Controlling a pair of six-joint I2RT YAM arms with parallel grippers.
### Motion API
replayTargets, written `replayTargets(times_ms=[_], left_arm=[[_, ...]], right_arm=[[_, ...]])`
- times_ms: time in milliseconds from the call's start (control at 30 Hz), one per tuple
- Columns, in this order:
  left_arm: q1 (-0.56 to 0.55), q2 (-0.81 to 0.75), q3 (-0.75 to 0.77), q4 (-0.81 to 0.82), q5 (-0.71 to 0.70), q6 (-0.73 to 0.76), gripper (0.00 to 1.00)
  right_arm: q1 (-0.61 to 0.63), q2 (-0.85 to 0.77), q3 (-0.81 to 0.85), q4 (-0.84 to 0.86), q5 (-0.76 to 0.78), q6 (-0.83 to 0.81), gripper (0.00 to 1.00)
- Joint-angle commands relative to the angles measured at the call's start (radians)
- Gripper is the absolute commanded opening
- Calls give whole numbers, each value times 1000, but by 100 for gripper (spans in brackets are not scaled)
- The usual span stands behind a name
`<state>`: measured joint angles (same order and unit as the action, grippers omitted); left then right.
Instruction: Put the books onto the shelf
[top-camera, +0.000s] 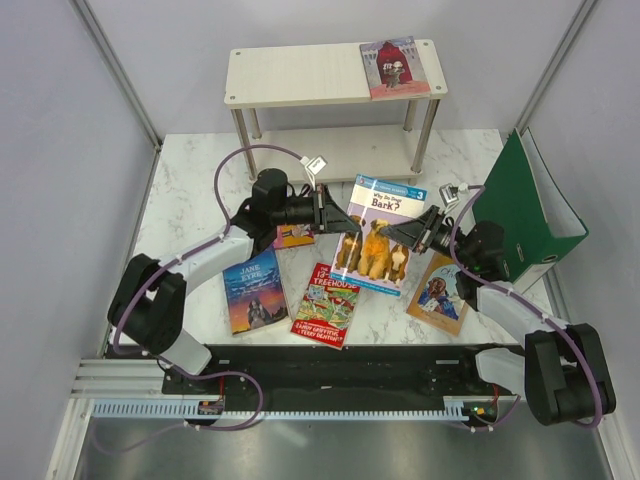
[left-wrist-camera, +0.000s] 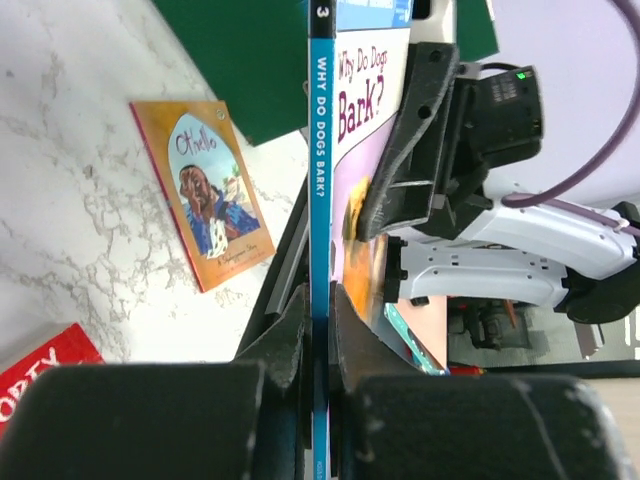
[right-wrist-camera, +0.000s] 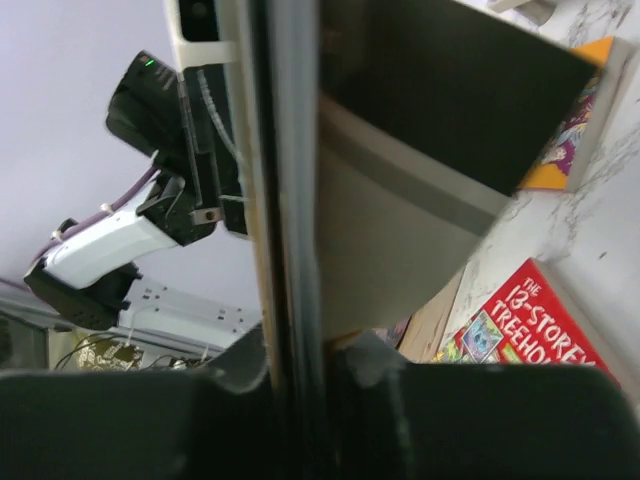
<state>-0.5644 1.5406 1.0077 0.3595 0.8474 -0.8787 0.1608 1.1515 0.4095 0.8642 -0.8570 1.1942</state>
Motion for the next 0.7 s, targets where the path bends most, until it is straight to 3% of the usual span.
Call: replayTargets(times_ms=[0,133,267,333,667], left_arm=[[0,44,29,7,-7,3,4],[0,50,37,6,-10,1,10],[0,3,26,-68,-27,30,41],[-2,-36,-6,-91,-48,55,49],[-2,-261,-155,-205,-139,89,53]], right_arm=[[5,4,75,84,-57,44,3],[5,11,101,0,-54,7,0],[3,22,132,-36,-28,-11,0],[2,40,169,-57,-21,-25,0],[-3,125,311,-91,3,-35,0]])
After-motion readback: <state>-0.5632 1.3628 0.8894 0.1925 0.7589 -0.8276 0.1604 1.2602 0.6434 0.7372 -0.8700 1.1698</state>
